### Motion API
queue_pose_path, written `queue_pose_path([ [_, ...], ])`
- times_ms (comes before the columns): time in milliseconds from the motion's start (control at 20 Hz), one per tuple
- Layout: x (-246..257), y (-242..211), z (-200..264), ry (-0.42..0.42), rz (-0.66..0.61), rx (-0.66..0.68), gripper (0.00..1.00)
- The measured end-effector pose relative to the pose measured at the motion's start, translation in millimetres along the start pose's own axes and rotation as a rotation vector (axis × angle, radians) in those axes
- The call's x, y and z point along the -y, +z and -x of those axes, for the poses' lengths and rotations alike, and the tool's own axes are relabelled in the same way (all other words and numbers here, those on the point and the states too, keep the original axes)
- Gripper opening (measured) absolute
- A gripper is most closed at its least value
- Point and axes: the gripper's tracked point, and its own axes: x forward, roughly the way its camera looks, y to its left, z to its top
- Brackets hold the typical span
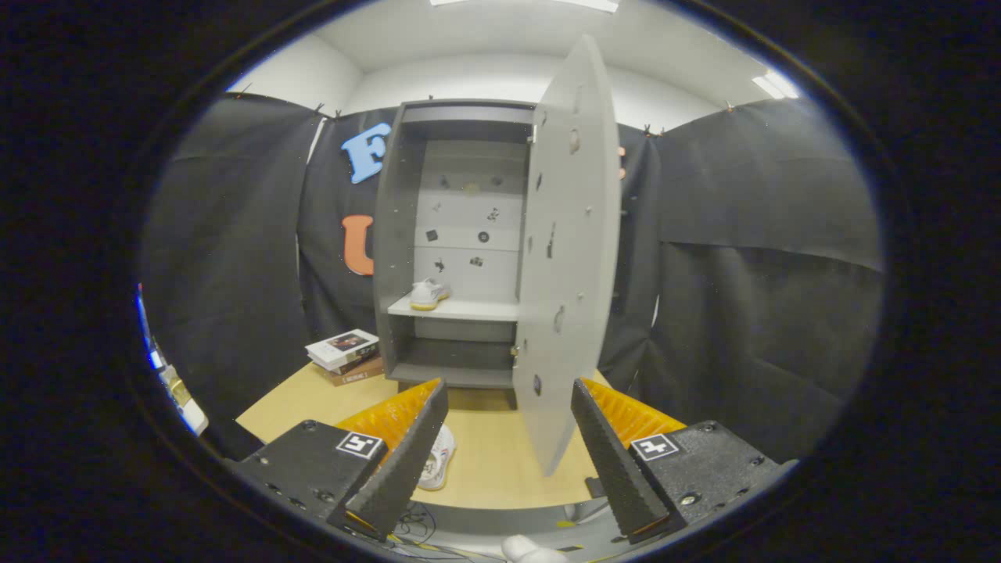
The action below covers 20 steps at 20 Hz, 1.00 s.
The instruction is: Open the shoe cabinet door, grab the shoes and put them into the shoe cabinet, then close the shoe cabinet door.
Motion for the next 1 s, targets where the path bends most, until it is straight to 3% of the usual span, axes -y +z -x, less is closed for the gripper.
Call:
queue_pose_path([
  [350, -82, -96, -66, 0.132, -0.038, -0.152, 1.0],
  [650, -143, -207, -125, 0.254, -0.092, -0.383, 1.0],
  [1000, -163, -265, -199, 0.223, -0.054, -0.493, 0.96],
])
